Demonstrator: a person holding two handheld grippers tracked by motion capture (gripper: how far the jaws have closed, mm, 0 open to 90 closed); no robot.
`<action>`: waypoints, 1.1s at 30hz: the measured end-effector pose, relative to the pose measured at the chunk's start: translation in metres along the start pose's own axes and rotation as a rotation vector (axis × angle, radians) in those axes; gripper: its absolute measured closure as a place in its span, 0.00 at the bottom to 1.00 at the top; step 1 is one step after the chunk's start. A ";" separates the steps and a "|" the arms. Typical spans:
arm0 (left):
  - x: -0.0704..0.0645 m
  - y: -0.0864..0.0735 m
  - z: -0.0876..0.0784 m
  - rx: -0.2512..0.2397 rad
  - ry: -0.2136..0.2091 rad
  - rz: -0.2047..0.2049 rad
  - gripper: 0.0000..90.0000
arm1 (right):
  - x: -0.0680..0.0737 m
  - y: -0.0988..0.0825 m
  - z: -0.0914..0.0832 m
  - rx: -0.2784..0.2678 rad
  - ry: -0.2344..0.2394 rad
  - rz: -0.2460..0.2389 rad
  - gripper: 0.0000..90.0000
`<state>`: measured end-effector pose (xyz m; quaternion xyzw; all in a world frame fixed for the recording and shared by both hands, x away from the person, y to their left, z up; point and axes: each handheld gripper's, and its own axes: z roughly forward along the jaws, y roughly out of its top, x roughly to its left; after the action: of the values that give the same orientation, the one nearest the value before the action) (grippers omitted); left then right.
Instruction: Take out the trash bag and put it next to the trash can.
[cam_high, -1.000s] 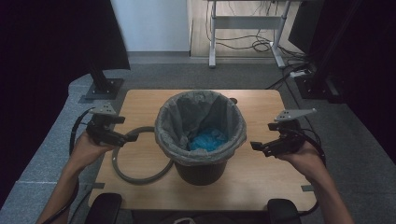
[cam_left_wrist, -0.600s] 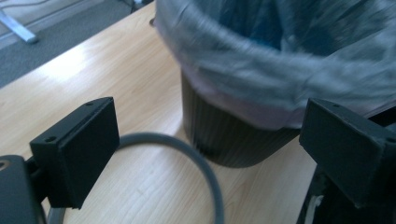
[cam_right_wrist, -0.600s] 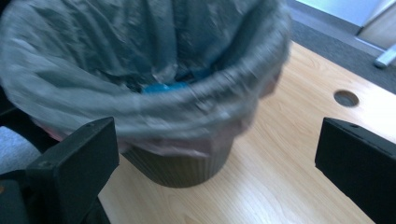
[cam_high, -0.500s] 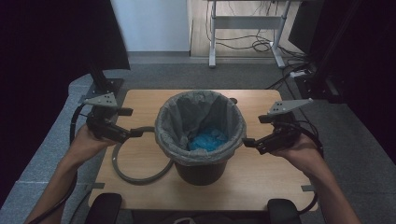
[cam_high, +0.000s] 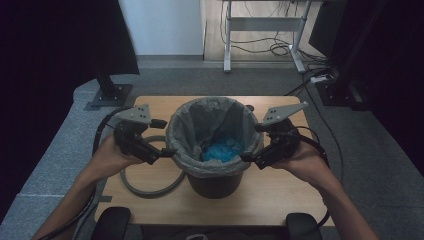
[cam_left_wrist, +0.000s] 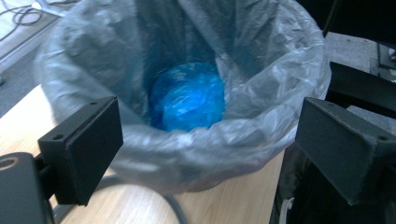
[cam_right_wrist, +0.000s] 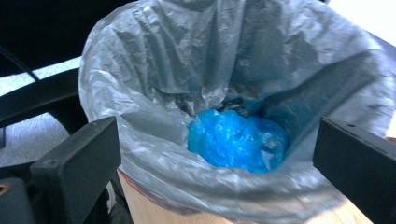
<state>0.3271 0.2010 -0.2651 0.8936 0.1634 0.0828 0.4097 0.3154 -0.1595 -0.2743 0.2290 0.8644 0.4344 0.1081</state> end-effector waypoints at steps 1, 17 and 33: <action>-0.002 0.001 0.004 0.005 -0.003 0.009 0.08 | 0.002 0.000 0.002 0.002 0.005 -0.006 0.02; -0.018 -0.002 0.033 0.071 -0.056 0.064 0.23 | 0.006 -0.009 0.025 0.052 0.162 -0.043 0.40; -0.013 0.000 0.022 0.030 -0.170 0.042 0.92 | 0.003 -0.008 0.014 -0.013 0.231 -0.044 0.98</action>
<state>0.3215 0.1804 -0.2795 0.9067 0.1106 0.0128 0.4069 0.3156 -0.1521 -0.2886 0.1575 0.8731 0.4610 0.0188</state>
